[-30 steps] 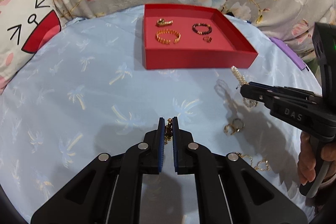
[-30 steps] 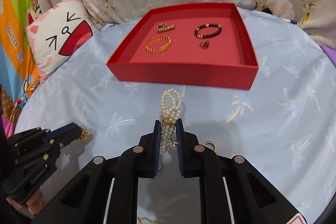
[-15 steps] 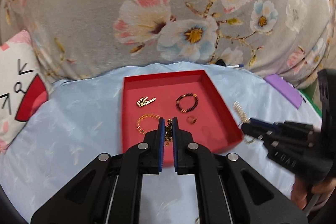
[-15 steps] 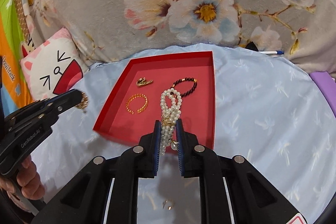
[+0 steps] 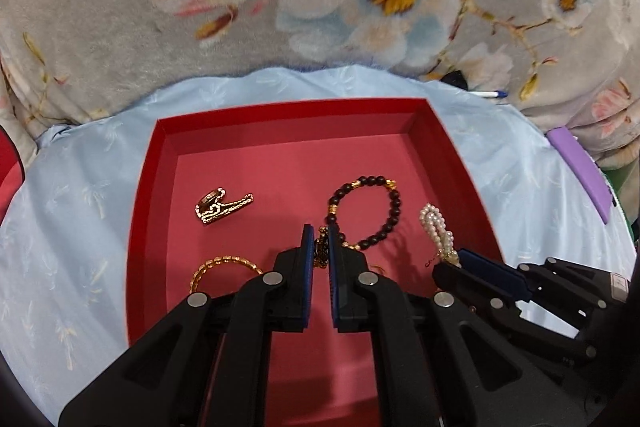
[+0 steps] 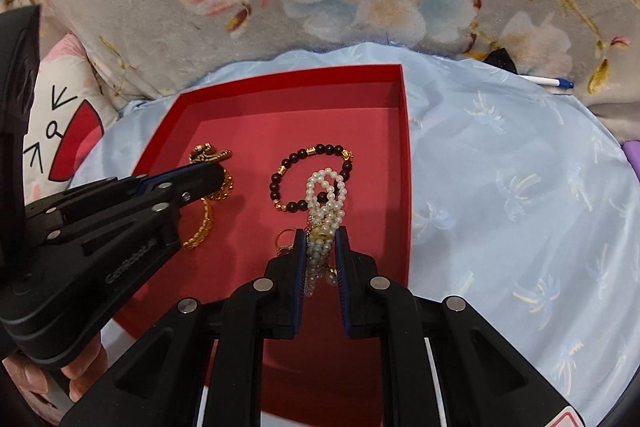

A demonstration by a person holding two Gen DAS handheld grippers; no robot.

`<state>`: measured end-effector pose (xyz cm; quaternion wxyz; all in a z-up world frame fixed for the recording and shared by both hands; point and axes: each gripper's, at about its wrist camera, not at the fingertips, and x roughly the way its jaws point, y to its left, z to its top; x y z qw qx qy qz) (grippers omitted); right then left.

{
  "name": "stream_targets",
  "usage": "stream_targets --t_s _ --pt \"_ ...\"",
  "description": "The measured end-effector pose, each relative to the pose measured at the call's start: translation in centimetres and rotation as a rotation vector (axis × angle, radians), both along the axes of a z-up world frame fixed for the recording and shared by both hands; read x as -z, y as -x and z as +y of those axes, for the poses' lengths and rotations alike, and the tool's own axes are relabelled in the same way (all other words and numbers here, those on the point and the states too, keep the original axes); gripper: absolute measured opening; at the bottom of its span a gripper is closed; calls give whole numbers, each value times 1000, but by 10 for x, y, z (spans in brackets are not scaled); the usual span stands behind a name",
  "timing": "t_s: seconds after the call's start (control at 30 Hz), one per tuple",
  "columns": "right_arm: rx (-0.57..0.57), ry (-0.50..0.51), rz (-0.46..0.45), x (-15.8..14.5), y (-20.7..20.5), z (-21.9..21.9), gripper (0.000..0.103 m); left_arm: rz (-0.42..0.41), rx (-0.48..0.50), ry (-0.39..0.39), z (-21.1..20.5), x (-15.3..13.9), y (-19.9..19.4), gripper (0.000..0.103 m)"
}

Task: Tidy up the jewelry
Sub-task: 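Lower the chain and pearl bracelet into the red box and release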

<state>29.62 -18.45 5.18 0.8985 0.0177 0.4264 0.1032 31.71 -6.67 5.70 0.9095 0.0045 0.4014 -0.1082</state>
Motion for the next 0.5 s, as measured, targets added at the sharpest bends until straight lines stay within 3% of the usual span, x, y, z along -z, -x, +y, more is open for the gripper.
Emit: stream_targets --t_s 0.13,0.37,0.5 --pt "-4 8 21 11 -10 4 13 32 -14 -8 0 13 -15 6" --pt "2 58 -21 13 -13 8 14 40 -27 -20 1 24 -22 8" --pt "5 67 -32 13 -12 7 14 28 -35 -4 6 23 -20 21"
